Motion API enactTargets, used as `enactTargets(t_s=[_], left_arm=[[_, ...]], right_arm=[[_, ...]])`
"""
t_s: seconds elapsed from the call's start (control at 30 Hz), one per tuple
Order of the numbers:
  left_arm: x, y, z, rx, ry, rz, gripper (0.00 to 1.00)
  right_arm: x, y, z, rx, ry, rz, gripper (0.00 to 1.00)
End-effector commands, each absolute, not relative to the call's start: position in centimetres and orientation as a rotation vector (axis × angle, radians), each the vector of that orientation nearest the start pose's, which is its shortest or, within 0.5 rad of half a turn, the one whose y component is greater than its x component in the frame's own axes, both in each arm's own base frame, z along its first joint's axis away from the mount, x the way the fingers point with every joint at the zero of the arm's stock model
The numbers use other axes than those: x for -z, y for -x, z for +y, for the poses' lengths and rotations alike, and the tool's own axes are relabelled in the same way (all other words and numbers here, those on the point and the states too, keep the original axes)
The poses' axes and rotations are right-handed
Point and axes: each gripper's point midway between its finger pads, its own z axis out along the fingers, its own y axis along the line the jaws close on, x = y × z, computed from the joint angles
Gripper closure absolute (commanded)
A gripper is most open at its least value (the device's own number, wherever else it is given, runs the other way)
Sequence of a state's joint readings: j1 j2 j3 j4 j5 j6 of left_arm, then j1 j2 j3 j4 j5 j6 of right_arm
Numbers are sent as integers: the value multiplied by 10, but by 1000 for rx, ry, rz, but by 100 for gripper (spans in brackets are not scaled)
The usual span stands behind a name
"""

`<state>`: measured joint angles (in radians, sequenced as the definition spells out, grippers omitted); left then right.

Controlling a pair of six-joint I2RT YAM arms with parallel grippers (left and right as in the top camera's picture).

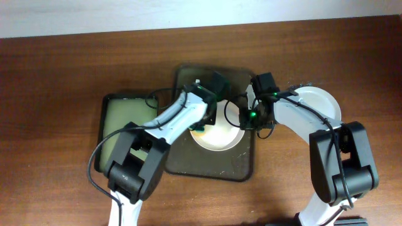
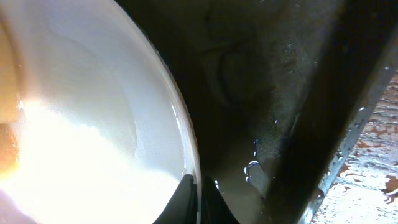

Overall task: Clean dirty plates on tray and stack at the side
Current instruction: 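Pick up the sponge with the left gripper and scrub the pinkish plate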

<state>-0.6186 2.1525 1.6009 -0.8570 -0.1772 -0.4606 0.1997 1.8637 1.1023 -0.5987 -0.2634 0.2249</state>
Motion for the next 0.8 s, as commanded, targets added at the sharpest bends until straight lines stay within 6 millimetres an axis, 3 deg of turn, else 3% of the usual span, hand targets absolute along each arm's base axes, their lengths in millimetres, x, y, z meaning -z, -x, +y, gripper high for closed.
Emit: enactTargets(t_s=[0.0,0.03,0.1,0.17,0.23,0.33,0.4,0.43,0.53,0.63,0.7,0.77], left_arm=[[-12,-362,-303,612,-349,2995,100],[-13,-348,-335,766,-441,2971,100],[-8,-323,-371,834,-613,2926,100],[-11,-304,-387,892,-720,2911,100],[-10,-304,-383,882,-707,2926,100],[-10,-318,-351,844,-545,3021,100],[-18,-334,-306,694,-405,3081,100],[-31,-349,-279,573,-333,3062,100],[-52,-384,-233,315,-224,2957,100],[-57,-389,-223,253,-256,2930,100],[-101,-383,-219,280,-258,2890,100],[-150,-378,-194,255,-238,2820,100]], right_arm=[[0,-345,108,-391,-3,2984,95],[0,-345,108,-391,-3,2984,95],[0,-345,108,-391,-3,2984,95],[0,-345,108,-391,-3,2984,95],[0,-345,108,-391,-3,2984,95],[0,-345,108,-391,-3,2984,95],[0,-345,108,-392,-3,2982,95],[0,-345,108,-392,-3,2981,96],[0,-345,108,-392,-3,2981,95],[0,-345,108,-392,-2,2983,96],[0,-344,108,-391,-3,2986,95],[0,-344,108,-391,-3,2986,95]])
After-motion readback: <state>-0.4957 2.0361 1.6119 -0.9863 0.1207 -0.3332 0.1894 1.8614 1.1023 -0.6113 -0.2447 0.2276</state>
